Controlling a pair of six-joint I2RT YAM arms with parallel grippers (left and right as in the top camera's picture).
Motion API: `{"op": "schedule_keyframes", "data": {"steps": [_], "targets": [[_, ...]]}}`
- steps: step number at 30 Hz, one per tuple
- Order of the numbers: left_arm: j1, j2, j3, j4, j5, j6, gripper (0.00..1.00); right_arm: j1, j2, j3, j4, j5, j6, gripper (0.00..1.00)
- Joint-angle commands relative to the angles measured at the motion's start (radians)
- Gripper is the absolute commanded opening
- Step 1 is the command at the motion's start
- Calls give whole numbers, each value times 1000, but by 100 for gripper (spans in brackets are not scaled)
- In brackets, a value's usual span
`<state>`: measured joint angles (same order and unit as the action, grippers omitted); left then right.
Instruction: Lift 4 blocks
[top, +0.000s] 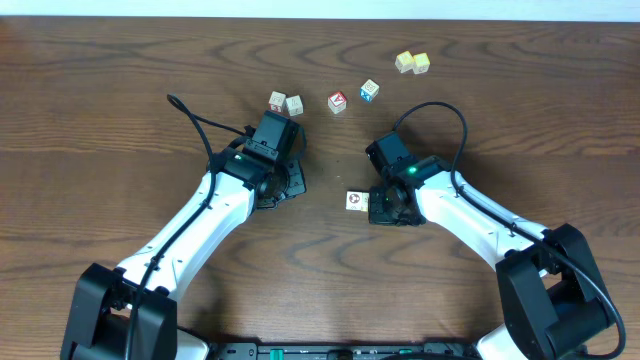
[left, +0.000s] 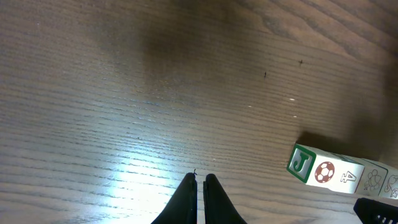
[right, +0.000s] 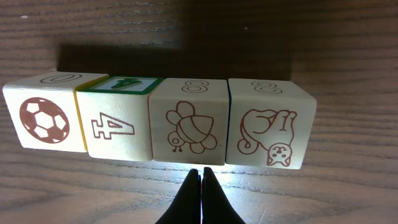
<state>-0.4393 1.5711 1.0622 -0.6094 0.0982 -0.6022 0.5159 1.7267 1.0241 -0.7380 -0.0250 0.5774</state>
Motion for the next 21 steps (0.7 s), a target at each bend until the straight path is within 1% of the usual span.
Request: {"op": "schedule_keyframes", "data": {"steps": [1,21], "targets": [[2,-2,-18,-4,-13,-1,8,9,-18,-7,6,21,12,2],[2,-2,-18,-4,-13,-1,8,9,-18,-7,16,29,9,1]]}}
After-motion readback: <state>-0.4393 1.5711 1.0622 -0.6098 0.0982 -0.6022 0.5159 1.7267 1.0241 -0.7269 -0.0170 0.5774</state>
